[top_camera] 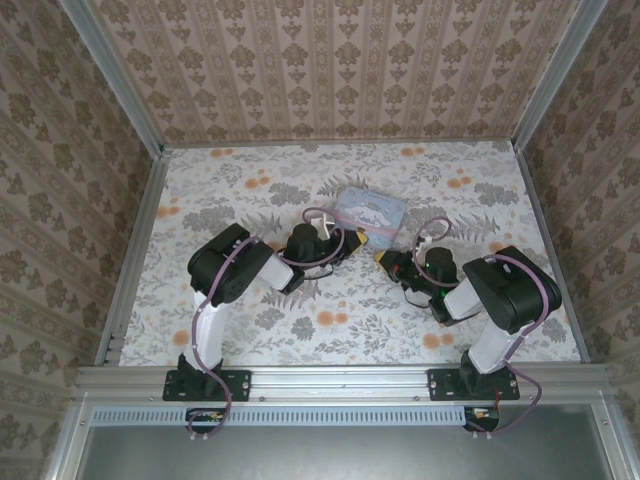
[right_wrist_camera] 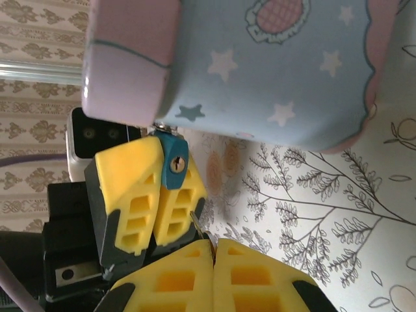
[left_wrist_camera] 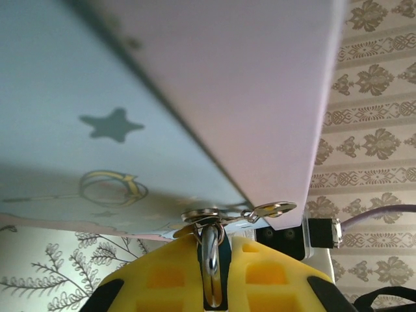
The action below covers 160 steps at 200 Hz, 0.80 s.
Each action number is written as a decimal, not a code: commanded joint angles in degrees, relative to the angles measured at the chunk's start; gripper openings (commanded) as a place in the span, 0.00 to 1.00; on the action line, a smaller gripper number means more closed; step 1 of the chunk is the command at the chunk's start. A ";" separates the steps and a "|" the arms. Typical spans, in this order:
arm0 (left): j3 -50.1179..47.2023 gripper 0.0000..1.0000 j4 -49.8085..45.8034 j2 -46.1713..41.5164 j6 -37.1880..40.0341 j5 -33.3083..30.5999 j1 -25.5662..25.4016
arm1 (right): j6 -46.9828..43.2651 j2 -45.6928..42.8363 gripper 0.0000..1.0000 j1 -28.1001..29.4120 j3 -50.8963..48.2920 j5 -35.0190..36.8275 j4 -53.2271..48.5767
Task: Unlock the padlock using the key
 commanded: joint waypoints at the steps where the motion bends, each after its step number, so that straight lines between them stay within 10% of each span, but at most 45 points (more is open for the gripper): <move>1: -0.54 0.00 4.67 -1.33 -0.91 0.77 -0.57 | 1.47 0.63 0.00 0.26 1.40 1.84 0.65; 160: -0.80 0.00 4.76 -0.88 -0.97 0.15 -1.05 | 3.86 5.35 0.00 0.03 3.73 3.92 1.77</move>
